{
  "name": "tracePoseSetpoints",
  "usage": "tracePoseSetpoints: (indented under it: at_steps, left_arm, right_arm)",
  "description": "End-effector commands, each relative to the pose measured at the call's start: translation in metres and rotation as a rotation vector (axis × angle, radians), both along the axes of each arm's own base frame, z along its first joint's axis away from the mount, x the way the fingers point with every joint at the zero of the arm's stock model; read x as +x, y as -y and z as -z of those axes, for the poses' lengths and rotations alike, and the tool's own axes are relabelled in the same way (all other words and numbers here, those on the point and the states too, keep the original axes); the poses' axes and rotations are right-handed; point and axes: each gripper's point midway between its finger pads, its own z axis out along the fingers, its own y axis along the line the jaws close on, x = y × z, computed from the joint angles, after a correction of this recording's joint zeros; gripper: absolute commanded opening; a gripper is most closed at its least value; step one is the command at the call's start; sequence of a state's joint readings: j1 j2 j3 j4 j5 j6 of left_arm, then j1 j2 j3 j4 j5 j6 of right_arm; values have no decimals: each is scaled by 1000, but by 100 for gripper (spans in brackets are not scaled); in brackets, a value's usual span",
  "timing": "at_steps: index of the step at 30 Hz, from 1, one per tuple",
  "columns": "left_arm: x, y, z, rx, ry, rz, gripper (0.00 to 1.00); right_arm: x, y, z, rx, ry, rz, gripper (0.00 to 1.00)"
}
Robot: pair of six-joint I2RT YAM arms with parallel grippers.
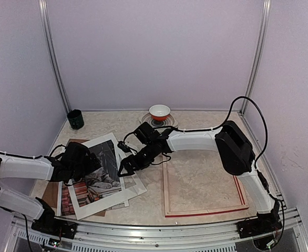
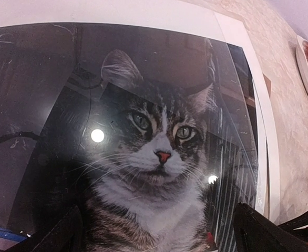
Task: Put the photo into the frame
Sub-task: Pick up the glass panel from the mat board.
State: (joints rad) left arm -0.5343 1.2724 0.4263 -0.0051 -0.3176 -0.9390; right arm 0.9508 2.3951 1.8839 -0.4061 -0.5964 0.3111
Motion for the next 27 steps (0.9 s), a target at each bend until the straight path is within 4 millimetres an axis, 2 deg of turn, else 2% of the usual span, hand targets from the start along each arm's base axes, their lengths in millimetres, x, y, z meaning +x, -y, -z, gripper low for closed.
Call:
tracePoseSetpoints:
  at_steps: [1,9,17,21,27]
  left_arm:
    - [-1,5,4,-11,5,14,99]
    - [-2,11,10,-21,-5,26,99]
    - [-3,20,14,-32,-9,38,99]
    - [-2,23,13,-37,-3,43,99]
    - [-1,22,9,-36,11,38,99]
  right_arm:
    - [-7,-13,-2,23,-10,-19,99]
    - [-14,-18,-4,29,-27,-27,99]
    - [-17,-18,9,-9,-59,-11,99]
    - [-21,-19,4,6,-90,-10,99]
    - [-23,-21,-12,39,-129,-3,99]
